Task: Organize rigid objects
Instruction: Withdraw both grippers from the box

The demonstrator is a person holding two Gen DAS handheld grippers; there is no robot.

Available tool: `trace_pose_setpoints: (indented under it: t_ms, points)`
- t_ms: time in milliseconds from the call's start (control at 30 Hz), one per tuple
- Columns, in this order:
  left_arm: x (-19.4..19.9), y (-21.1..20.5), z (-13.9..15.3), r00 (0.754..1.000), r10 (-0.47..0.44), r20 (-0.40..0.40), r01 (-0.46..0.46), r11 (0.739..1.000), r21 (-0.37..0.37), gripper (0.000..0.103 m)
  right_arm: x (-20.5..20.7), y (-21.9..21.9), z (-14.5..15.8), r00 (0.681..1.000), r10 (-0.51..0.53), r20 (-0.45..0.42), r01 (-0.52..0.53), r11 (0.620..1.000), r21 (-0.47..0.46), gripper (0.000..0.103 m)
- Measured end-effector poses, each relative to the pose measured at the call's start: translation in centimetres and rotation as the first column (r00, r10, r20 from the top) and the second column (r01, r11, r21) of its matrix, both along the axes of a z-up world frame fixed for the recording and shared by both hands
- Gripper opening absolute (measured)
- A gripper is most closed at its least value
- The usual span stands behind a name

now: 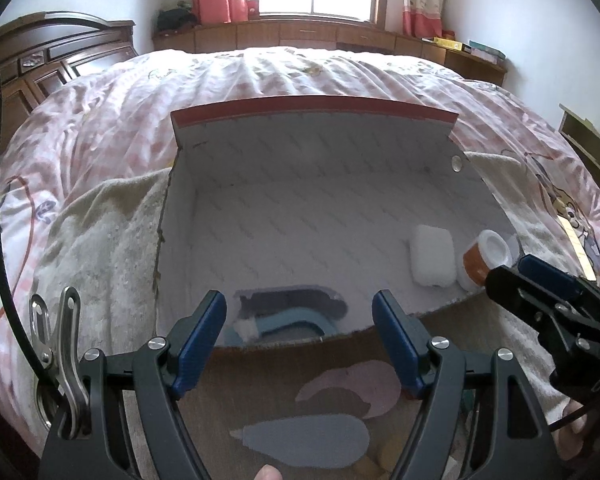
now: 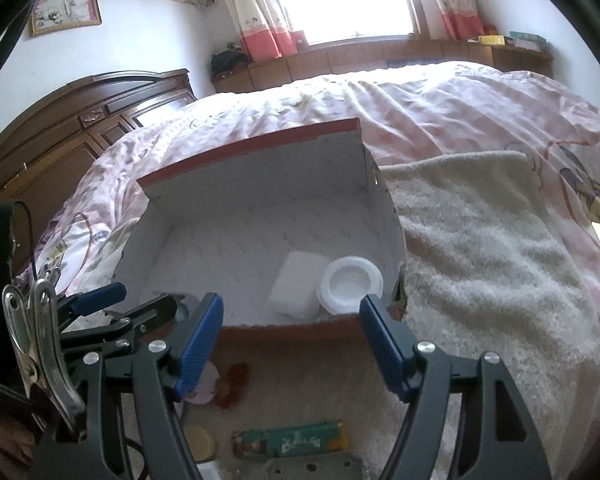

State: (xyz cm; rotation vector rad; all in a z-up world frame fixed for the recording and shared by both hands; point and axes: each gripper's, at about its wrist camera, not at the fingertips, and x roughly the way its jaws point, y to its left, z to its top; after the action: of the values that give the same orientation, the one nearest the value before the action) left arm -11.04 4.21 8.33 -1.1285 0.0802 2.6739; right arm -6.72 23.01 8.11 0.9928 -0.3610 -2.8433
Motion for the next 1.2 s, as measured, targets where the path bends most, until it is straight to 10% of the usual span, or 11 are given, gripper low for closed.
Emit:
trace_pose_setpoints:
  t_ms: [1200]
  points:
    - [5.1, -1.1, -4.8, 0.992, -0.004, 0.13, 0.005, 1.0, -0.008, 0.086, 5.2, 0.8, -4.3, 0.994, 0.018, 0.112, -0.017, 1.0, -0.011, 0.074]
